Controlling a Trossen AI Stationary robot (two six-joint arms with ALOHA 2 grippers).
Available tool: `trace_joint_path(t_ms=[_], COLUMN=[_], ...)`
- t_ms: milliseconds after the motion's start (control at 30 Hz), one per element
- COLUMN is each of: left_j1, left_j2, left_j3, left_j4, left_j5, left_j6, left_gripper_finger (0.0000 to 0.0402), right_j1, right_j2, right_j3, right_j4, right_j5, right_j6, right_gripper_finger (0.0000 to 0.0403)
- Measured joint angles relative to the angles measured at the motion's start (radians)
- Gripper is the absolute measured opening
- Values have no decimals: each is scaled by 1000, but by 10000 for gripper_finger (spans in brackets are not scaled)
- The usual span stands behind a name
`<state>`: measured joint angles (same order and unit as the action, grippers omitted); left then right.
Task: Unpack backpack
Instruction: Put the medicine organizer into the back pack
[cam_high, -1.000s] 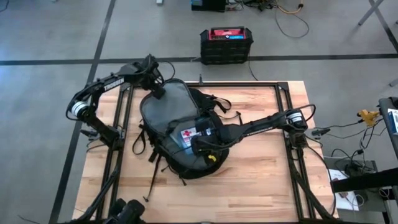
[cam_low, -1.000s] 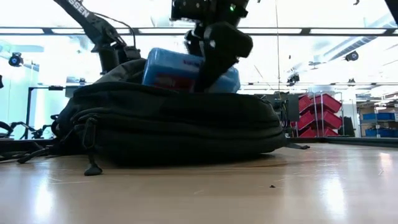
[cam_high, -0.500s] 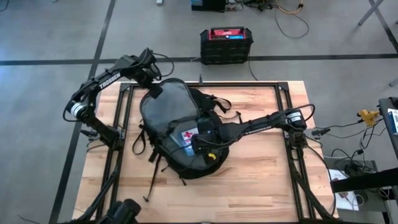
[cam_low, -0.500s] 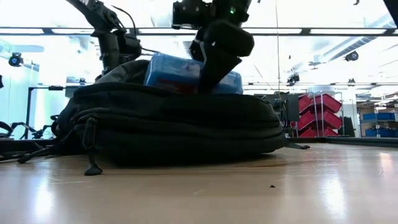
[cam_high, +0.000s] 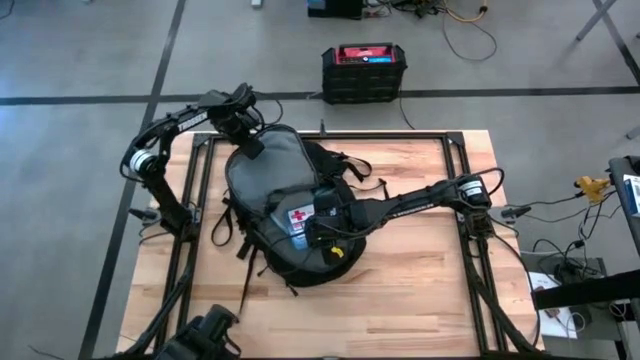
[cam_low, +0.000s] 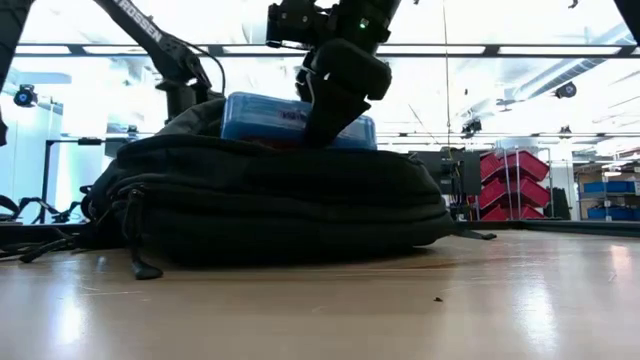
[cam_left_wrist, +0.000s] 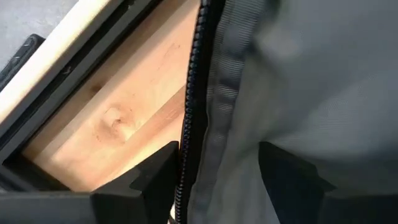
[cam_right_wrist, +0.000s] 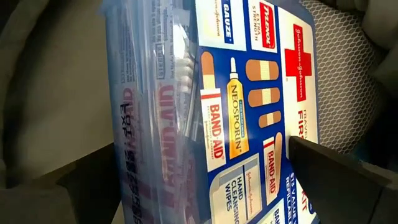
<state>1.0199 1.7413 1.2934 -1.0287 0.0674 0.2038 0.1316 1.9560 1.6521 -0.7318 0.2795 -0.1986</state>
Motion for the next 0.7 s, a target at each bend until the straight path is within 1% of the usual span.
trace_joint_path(t_ms=[67, 167, 200, 267, 333, 400, 533, 633, 700], left_j1=[0, 0, 0, 0, 0, 0, -4, -15, -23], left_j2=[7, 4, -1, -13, -33, -59, -121, -177, -215], left_j3=[0, 0, 0, 13, 37, 77, 179, 271, 344], left_j4=[0, -1, -2, -22, -54, -99, -185, -248, -292], left_j5=[0, -2, -6, -21, -73, -104, -108, -105, -94], left_j6=[17, 23, 20, 17, 12, 1, -16, -24, -32], left_gripper_finger=[133, 41, 22, 13, 7, 6, 3, 2, 2], right_j1=[2, 2, 2, 3, 4, 8, 15, 20, 26], right_j2=[-4, -10, -13, -13, -14, -14, 0, 4, 4], right_j3=[9, 11, 11, 11, 11, 11, -7, -12, -11], right_j4=[-3, -3, -3, -4, -7, -18, -25, -66, -87], right_j5=[1, 4, 5, 6, 6, 5, 5, 31, 78], right_j6=[0, -6, -11, -16, -20, -10, 24, 25, 22], right_gripper_finger=[399, 399, 399, 399, 399, 399, 399, 399, 399])
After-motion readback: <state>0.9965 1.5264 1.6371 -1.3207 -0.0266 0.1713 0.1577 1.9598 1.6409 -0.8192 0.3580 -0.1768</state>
